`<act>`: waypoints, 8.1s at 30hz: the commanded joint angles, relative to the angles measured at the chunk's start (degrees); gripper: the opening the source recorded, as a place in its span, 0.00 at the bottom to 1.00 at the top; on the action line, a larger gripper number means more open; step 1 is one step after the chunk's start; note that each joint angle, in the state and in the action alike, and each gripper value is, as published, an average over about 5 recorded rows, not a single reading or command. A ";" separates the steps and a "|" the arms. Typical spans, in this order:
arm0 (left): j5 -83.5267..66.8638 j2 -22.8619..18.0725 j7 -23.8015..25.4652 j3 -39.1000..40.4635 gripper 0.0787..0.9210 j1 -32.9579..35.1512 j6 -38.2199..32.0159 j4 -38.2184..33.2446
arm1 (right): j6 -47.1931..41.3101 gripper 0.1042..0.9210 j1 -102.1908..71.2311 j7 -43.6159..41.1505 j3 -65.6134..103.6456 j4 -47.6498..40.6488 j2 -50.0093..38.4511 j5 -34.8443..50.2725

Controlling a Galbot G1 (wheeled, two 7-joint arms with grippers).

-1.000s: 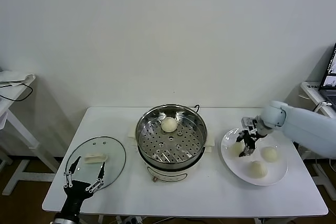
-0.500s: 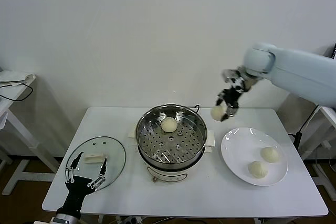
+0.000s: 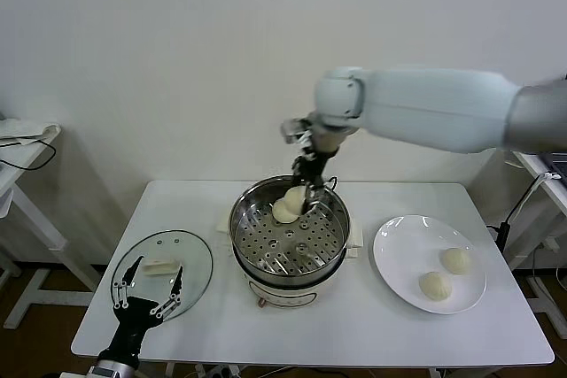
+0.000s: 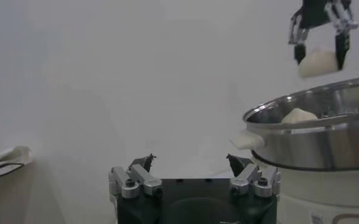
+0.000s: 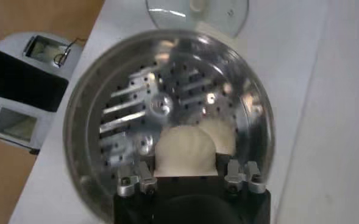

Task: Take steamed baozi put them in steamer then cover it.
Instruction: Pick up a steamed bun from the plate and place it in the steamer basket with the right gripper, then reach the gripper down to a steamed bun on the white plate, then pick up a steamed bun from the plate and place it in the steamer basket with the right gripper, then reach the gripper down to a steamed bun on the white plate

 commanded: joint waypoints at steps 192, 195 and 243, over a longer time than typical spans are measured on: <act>0.92 -0.99 -0.69 -1.01 0.88 -0.13 -1.00 2.57 | 57.00 0.78 -14.18 3.15 11.22 17.52 -8.04 -63.43; 0.91 -1.01 -0.67 -0.90 0.88 -0.19 -1.01 2.53 | 56.88 0.84 -13.85 2.95 11.13 17.52 -8.02 -62.91; 1.36 -1.12 -0.73 -1.65 0.88 0.98 -0.37 1.52 | 20.68 0.88 -35.72 -7.39 26.31 -22.78 -39.98 -38.04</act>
